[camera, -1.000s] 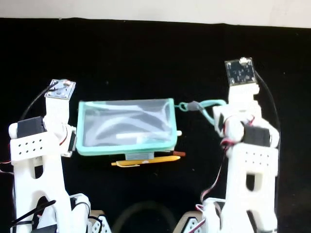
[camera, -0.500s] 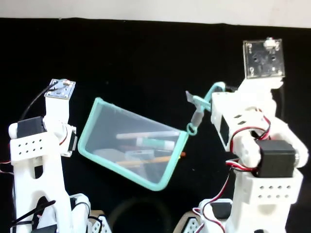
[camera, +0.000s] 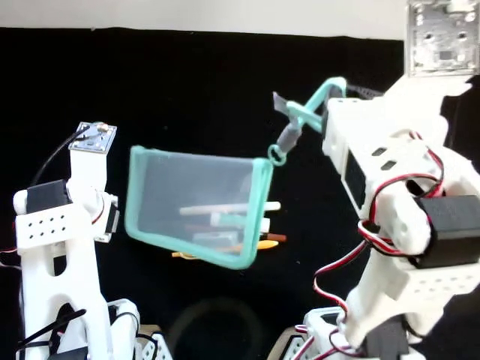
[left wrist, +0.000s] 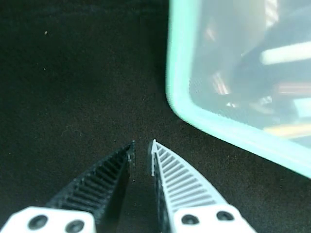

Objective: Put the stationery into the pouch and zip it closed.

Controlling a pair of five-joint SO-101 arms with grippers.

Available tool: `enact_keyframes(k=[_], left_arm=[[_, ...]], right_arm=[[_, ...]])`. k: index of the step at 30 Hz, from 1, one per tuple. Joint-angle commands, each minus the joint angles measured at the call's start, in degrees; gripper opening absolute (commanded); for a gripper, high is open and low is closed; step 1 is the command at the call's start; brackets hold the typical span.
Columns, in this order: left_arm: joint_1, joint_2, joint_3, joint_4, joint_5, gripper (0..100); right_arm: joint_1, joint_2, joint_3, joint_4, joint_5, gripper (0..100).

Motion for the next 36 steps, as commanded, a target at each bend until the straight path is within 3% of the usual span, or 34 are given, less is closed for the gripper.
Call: enact_keyframes(k=[1,16,29,36], left_arm=[[0.7,-0.2,-0.1,-0.7,-0.2,8],[0.8,0.1,-0.1,-0.7,-0.1,8],[0.8,0.1,-0.1,-0.7,-0.1,8],[0.8,0.1,-0.1,-0.8,-0.1,8]], right_arm=[[-0.9,2.2,-8.0,0.2,-0.6,0.8],[-13.1,2.5,-11.4,-9.0,-0.6,0.8],[-16.8,2.5,-11.6,-21.6,1.2,0.8],[-16.8,2.8,-17.9,-21.2,2.5,0.8]])
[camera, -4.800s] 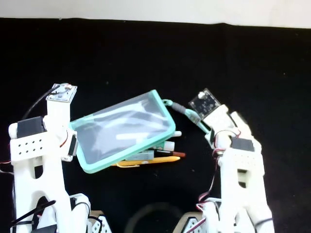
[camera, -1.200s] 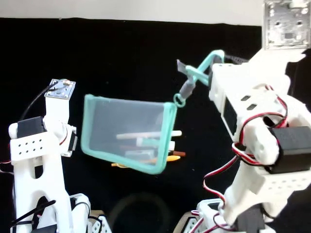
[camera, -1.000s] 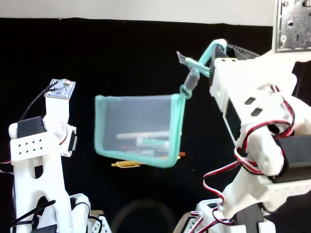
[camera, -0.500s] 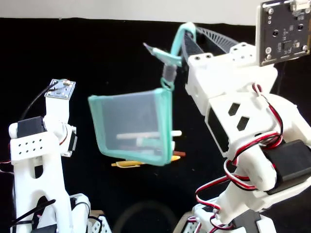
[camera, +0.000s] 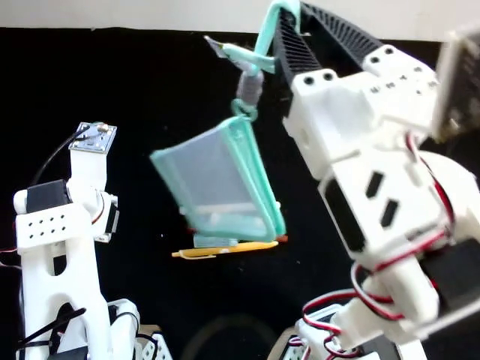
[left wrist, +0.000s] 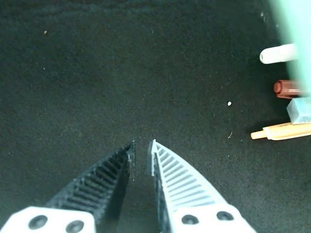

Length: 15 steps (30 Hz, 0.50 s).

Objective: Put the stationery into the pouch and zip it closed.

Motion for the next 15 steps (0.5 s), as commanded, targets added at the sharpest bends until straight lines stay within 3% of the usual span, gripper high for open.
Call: enact_keyframes(k=[1,15], left_arm=[[0.8,0.0,-0.1,-0.8,-0.1,8],[0.6,0.0,0.0,-2.1,0.0,8]], right_arm=[[-0.6,0.1,-2.6,-1.2,1.2,0.8],[-13.7,0.1,2.2,5.1,1.1,0.8]])
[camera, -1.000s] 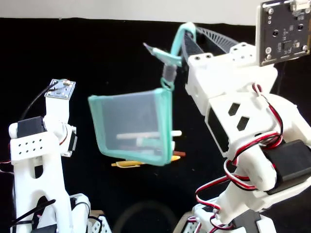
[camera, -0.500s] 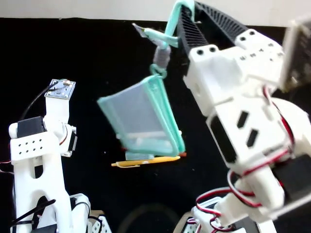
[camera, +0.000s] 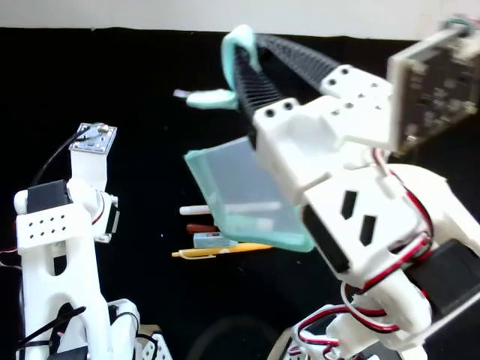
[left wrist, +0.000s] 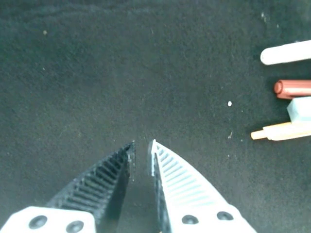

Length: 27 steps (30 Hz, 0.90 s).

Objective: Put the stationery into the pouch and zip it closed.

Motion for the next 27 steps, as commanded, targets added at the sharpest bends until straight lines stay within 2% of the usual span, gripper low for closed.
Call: enact_keyframes(k=[1,8,16,27], left_arm=[[0.6,0.0,-0.3,-1.7,0.0,8],[0.6,0.0,-0.3,-2.6,0.0,8],[0.5,0.0,4.4,-8.1,0.0,8],[0.4,-0.4,4.1,-8.2,0.0,8]], right_arm=[[-3.9,0.0,0.2,0.1,0.6,0.8],[-8.2,-0.1,0.0,0.1,0.6,0.8],[-8.3,-0.1,-0.3,2.2,0.7,0.8],[-8.4,-0.2,-0.3,3.8,0.4,0.8]])
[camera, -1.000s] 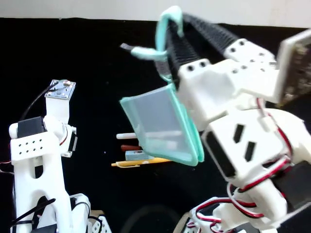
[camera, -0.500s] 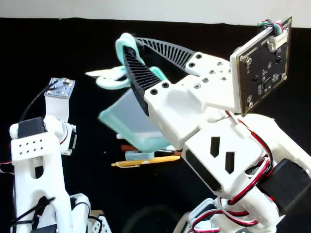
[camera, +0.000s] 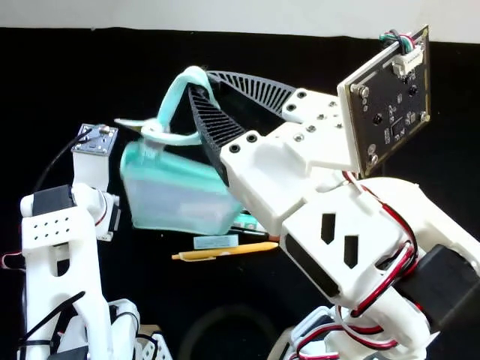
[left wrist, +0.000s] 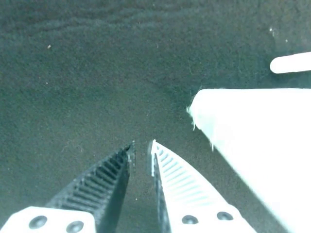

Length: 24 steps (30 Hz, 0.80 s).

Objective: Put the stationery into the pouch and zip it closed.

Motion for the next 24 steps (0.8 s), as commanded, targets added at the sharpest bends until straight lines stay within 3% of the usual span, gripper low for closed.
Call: enact_keyframes(k=[1,11,24], left_arm=[[-0.1,-0.4,-0.5,-0.8,0.0,8],[-13.6,-0.4,-10.9,2.8,0.0,8],[-14.5,-0.1,-41.6,26.5,0.0,8]], right_arm=[[-0.7,-0.2,-0.3,0.5,0.4,0.8],[-0.7,-0.1,0.0,0.5,0.3,0.8],[-0.7,0.0,-0.3,0.0,-2.6,0.8]])
